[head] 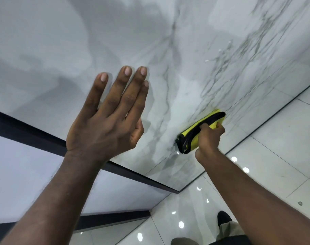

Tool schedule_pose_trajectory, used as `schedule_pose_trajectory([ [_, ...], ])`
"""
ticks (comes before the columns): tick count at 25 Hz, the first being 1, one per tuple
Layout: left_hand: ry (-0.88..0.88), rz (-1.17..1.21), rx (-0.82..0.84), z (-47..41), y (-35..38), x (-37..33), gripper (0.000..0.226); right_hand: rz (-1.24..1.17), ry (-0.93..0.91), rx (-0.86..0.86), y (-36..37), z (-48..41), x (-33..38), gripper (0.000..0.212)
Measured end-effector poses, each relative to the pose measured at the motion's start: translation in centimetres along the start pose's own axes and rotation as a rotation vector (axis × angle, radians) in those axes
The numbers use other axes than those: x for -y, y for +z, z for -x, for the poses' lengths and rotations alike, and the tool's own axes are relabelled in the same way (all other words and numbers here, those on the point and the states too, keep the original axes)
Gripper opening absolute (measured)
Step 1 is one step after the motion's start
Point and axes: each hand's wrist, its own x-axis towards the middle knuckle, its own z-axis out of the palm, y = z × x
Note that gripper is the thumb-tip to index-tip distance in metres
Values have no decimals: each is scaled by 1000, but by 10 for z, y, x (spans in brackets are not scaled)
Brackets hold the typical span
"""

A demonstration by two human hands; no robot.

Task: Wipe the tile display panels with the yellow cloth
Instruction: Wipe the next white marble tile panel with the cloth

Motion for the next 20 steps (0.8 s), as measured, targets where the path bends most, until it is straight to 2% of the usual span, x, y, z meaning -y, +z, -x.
schedule_pose_trajectory([
  [4, 7, 7, -10, 0, 2, 1, 75, -15, -346, 10, 8, 17, 26, 60],
  [7, 5, 39, 9, 0, 0, 0, 74, -78, -211, 0, 16, 34, 51, 57],
  [10, 7, 104, 17, 0, 0, 5, 70, -18, -589, 43, 21, 65, 77, 56],
  [11, 1, 150, 22, -1, -2, 8, 68, -7, -640, 36, 24, 70, 88, 54],
  [12, -13, 210, 28, -1, -6, 10, 66, -21, -600, 5, 28, 72, 101, 53],
  [14, -76, 315, 29, -5, -15, 16, 65, -29, -379, -37, 33, 75, 121, 56],
  [15, -123, 337, 10, -9, -21, 23, 64, 8, -449, -38, 34, 88, 130, 57],
  [17, -229, 330, -44, -17, -30, 43, 63, 88, -881, 56, 35, 121, 135, 60],
  [18, -272, 326, -63, -20, -34, 55, 63, 117, -1024, 70, 39, 129, 138, 60],
  [19, -293, 323, -73, -22, -36, 66, 64, 127, -1060, 56, 42, 129, 145, 59],
  [20, -289, 312, -76, -22, -36, 74, 65, 99, -972, 28, 45, 126, 155, 57],
])
